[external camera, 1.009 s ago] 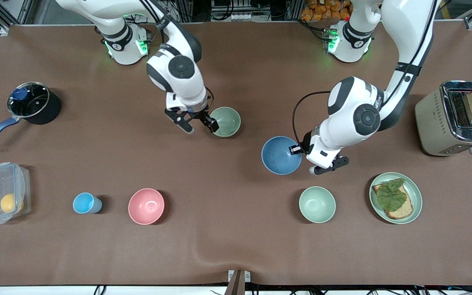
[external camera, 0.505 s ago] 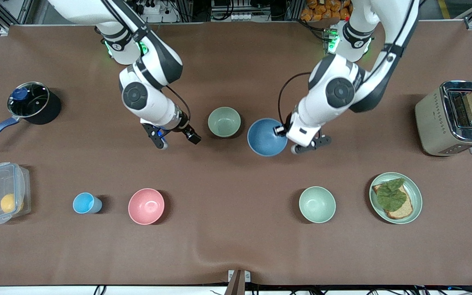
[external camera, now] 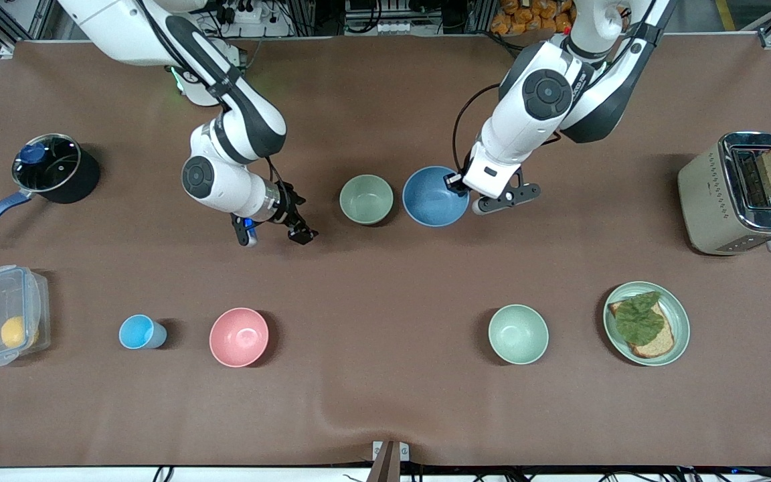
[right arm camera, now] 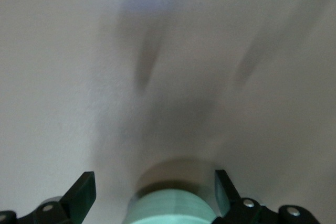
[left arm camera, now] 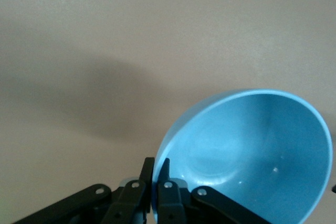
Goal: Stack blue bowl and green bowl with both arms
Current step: 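Open the right gripper and draw it back from the green bowl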
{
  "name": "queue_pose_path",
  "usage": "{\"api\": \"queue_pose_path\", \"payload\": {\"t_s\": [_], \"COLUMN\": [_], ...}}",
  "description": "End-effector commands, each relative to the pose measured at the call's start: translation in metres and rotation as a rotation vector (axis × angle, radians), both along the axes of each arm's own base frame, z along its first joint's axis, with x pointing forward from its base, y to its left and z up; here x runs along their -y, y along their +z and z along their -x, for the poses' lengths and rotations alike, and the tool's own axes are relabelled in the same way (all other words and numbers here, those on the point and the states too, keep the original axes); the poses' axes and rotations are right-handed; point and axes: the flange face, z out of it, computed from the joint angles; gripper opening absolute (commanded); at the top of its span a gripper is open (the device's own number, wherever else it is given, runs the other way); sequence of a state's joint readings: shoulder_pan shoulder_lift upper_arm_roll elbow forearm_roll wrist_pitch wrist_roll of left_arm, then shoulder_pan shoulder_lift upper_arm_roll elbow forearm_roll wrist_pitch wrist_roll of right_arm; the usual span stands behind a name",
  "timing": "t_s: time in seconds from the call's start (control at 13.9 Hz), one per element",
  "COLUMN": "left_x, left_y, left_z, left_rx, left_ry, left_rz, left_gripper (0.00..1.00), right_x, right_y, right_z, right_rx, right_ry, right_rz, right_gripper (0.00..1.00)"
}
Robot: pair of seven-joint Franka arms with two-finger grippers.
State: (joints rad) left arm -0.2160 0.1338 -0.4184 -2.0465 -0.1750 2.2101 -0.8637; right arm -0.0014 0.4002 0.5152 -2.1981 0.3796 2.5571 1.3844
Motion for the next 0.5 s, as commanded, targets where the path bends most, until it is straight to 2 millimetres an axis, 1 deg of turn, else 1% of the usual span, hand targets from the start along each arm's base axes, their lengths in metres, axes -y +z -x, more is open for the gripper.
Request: {"api": "queue_pose_path", "payload": {"t_s": [0.0,0.07,0.22,0.29,0.43], "left_x": [-0.008,-0.007,0.005,0.02,0.059], "left_y": [0.002,0.002,-0.003,-0.007,-0.024], "left_z": [0.006,0.005,0.007,0.016,0.041], "left_rx": [-0.006,-0.006,-0.008,-0.017,-0.024], "left_ry": [0.012,0.011,-0.004,-0.032,-0.081], "left_rz": [-0.032,-0.032,-0.024,-0.02,-0.003], "left_gripper": [0.0,0.0,0.0,0.0,0.0], "right_x": [0.004,0.005,0.004,0.0,-0.012], "right_y": [-0.017,-0.019,-0.026,-0.033,-0.045], "right_z": [0.001,0.002,0.003,0.004,0.01], "right_rx": [-0.027,-0.051,-0.08,-0.067,-0.051], "right_ry": [-0.07,-0.112,-0.188,-0.218,-0.231], "right_rz": [-0.04,-0.06,-0.092,-0.099,-0.101], "right_gripper": [1.0,1.0,1.0,1.0,1.0]}}
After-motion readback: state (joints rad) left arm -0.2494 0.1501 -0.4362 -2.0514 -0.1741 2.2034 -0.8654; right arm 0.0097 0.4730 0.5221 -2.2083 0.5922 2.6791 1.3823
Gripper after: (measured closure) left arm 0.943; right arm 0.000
